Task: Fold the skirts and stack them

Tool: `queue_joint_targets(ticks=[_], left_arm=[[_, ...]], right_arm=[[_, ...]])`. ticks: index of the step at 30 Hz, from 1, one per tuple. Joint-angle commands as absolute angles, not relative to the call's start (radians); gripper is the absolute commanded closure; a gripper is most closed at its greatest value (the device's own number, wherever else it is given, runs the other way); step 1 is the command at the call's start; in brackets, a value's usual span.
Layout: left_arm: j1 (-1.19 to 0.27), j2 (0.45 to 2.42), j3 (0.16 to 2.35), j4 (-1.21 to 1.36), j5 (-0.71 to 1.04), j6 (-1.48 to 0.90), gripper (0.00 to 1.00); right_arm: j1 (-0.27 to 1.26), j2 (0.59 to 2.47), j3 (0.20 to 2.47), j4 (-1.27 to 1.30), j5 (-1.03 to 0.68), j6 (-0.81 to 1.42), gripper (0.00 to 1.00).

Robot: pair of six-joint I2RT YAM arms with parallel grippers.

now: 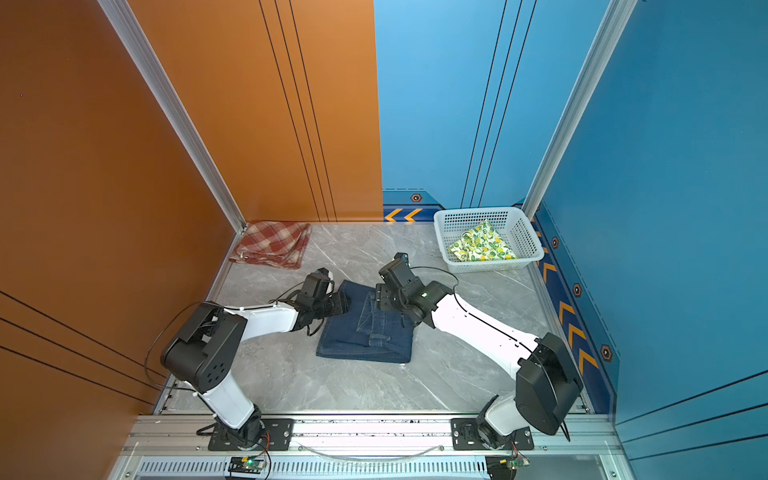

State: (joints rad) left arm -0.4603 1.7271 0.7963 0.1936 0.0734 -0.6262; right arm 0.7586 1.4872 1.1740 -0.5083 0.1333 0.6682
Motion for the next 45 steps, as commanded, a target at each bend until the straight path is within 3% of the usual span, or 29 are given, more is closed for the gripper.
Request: queue_joint_targets(ticks=[1,11,14,17,23,25,34,35,39,45], left_arm=[[-0.487,1.808,0.731,-0.006,0.187,-0.707,0.37],[-0.481,1.770,0.648,0.118,0.256,-0.797,0.42],[-0.481,1.780,0.639,0.135,0.271,-0.797,0.43],[-0.473,1.784,0.634,0.144,0.285,-0.793,0.44],[-0.465,1.784,0.632,0.146,0.297,-0.779,0.45],[-0.463,1.785,0.630,0.147,0.297,-0.776,0.45],[-0.459,1.797,0.626,0.159,0.301,-0.772,0.45],[-0.459,1.796,0.627,0.159,0.302,-0.770,0.45],[-0.456,1.801,0.627,0.161,0.305,-0.769,0.45],[-0.453,1.802,0.625,0.164,0.308,-0.769,0.45]], right_arm=[[0.782,1.533,1.171,-0.612,0.217,0.649,0.26],[0.896,1.739,1.219,-0.617,0.262,0.720,0.27],[0.910,1.795,1.229,-0.616,0.274,0.737,0.33],[0.920,1.828,1.229,-0.616,0.298,0.747,0.49],[0.907,1.817,1.217,-0.617,0.318,0.749,0.91],[0.905,1.801,1.218,-0.617,0.318,0.743,1.00],[0.891,1.730,1.233,-0.630,0.306,0.718,0.99],[0.892,1.728,1.239,-0.643,0.306,0.713,0.88],[0.913,1.739,1.255,-0.702,0.316,0.695,0.66],[0.940,1.774,1.236,-0.728,0.329,0.706,0.55]])
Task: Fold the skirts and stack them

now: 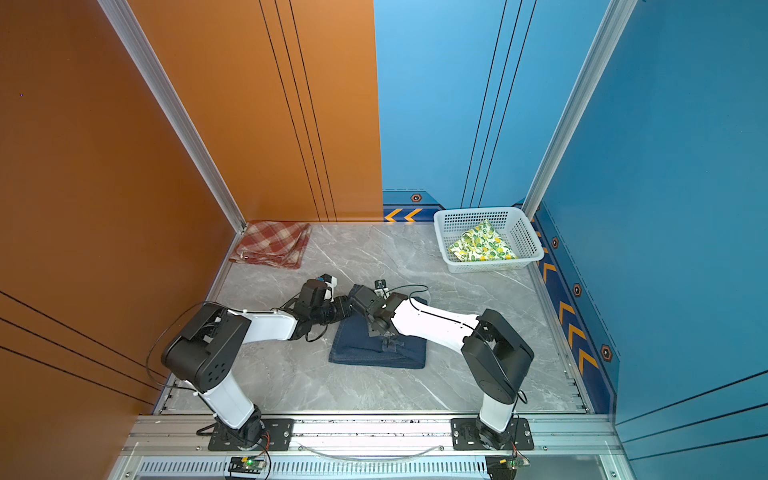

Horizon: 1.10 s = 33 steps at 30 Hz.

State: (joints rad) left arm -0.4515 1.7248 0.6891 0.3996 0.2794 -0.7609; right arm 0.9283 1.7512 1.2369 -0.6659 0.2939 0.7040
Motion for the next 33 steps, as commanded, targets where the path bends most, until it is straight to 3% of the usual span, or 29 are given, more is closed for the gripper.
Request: queue_joint_targets(ticks=[1,11,13,18,19,33], left_arm=[[-0.453,1.802,0.626,0.163,0.308,-0.769,0.45],[-0.443,1.804,0.621,0.167,0.312,-0.765,0.46],[-0.440,1.807,0.620,0.168,0.314,-0.764,0.46],[-0.440,1.810,0.620,0.170,0.317,-0.764,0.45],[-0.439,1.811,0.619,0.170,0.317,-0.764,0.45],[-0.436,1.824,0.618,0.178,0.323,-0.764,0.46]], right_arm=[[0.943,1.783,1.236,-0.733,0.334,0.708,0.55],[0.947,1.848,1.211,-0.732,0.328,0.718,0.57],[0.946,1.848,1.205,-0.732,0.335,0.719,0.64],[0.933,1.806,1.194,-0.717,0.335,0.717,0.97],[0.929,1.796,1.190,-0.715,0.336,0.717,1.00],[0.873,1.583,1.150,-0.653,0.288,0.729,1.00]])
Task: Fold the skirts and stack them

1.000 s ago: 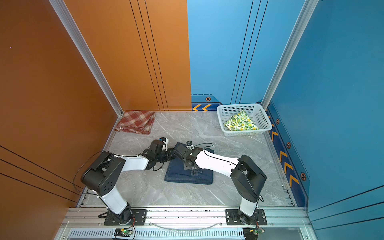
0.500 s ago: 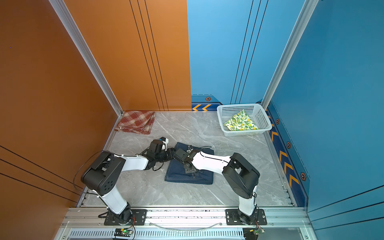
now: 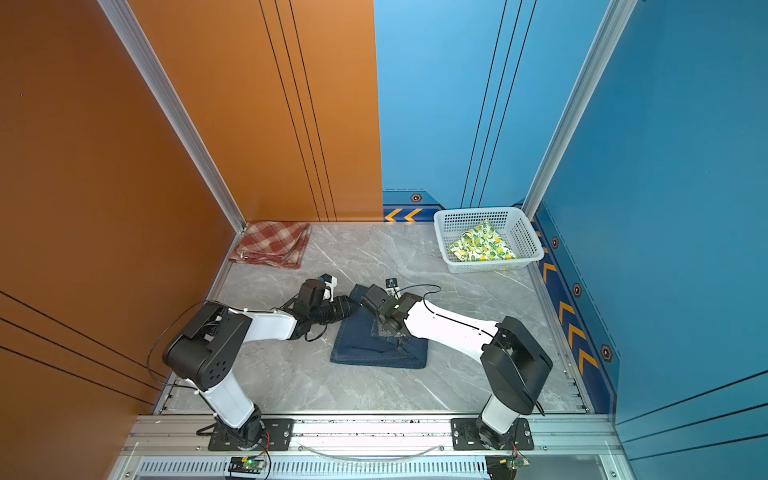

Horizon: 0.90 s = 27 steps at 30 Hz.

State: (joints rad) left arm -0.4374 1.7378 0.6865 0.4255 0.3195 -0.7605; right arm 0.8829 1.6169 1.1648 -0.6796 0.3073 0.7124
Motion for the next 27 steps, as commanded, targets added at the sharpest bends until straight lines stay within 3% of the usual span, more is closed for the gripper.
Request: queue_joint_targets(ticks=[1,8,22,24,25,27], left_arm=[[-0.437,1.825,0.619,0.178,0.324,-0.764,0.46],[-0.437,1.832,0.623,0.178,0.329,-0.761,0.46],[-0.438,1.838,0.628,0.180,0.339,-0.758,0.46],[-0.438,1.843,0.629,0.184,0.341,-0.758,0.46],[-0.438,1.846,0.630,0.186,0.344,-0.758,0.46],[-0.438,1.854,0.634,0.190,0.348,-0.756,0.46]], right_arm=[[0.870,1.573,1.149,-0.638,0.275,0.738,1.00],[0.862,1.582,1.130,-0.491,0.203,0.834,1.00],[0.859,1.796,1.115,-0.309,0.188,0.972,0.99],[0.863,1.807,1.115,-0.325,0.205,0.967,0.85],[0.864,1.811,1.115,-0.336,0.209,0.961,0.74],[0.866,1.814,1.120,-0.355,0.216,0.956,0.63]])
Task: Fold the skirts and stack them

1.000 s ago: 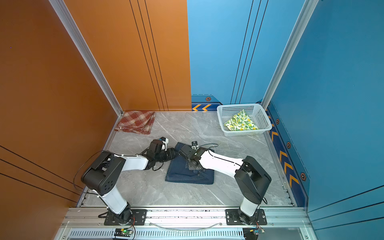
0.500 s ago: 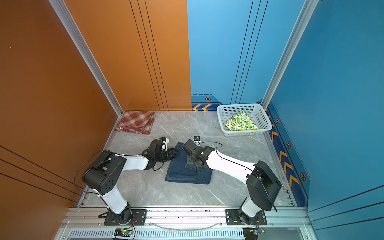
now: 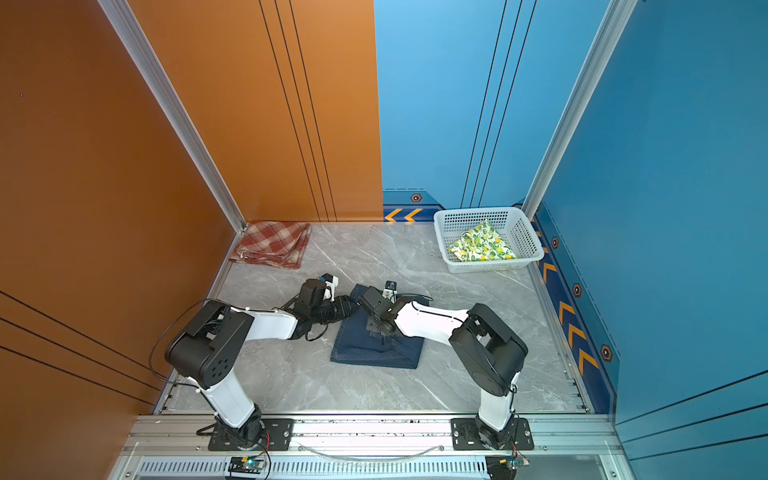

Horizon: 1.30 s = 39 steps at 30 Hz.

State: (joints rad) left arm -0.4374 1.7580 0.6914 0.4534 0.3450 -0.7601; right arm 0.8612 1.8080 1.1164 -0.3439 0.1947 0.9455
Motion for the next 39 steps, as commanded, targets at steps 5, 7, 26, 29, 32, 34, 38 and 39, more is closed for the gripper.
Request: queue_joint_targets(ticks=[5,7,26,29,32,34,38,39], left_arm=[[-0.439,1.861,0.636,0.198,0.358,-0.756,0.46],[-0.435,1.863,0.634,0.203,0.361,-0.756,0.46],[-0.414,1.870,0.627,0.224,0.390,-0.752,0.46],[-0.412,1.869,0.622,0.229,0.390,-0.753,0.46],[-0.410,1.871,0.615,0.237,0.391,-0.757,0.46],[-0.408,1.873,0.614,0.240,0.394,-0.759,0.46],[-0.407,1.885,0.615,0.251,0.400,-0.762,0.46],[-0.408,1.887,0.615,0.252,0.402,-0.764,0.46]], right_arm=[[0.874,1.823,1.148,-0.402,0.238,0.951,0.41],[0.875,1.837,1.165,-0.424,0.238,0.947,0.40],[0.928,1.906,1.205,-0.558,0.303,0.907,1.00],[0.920,1.863,1.208,-0.558,0.314,0.885,1.00],[0.915,1.825,1.213,-0.565,0.315,0.869,1.00],[0.916,1.817,1.227,-0.586,0.317,0.864,0.95],[0.920,1.831,1.242,-0.597,0.319,0.867,0.62],[0.922,1.833,1.247,-0.599,0.322,0.872,0.57]])
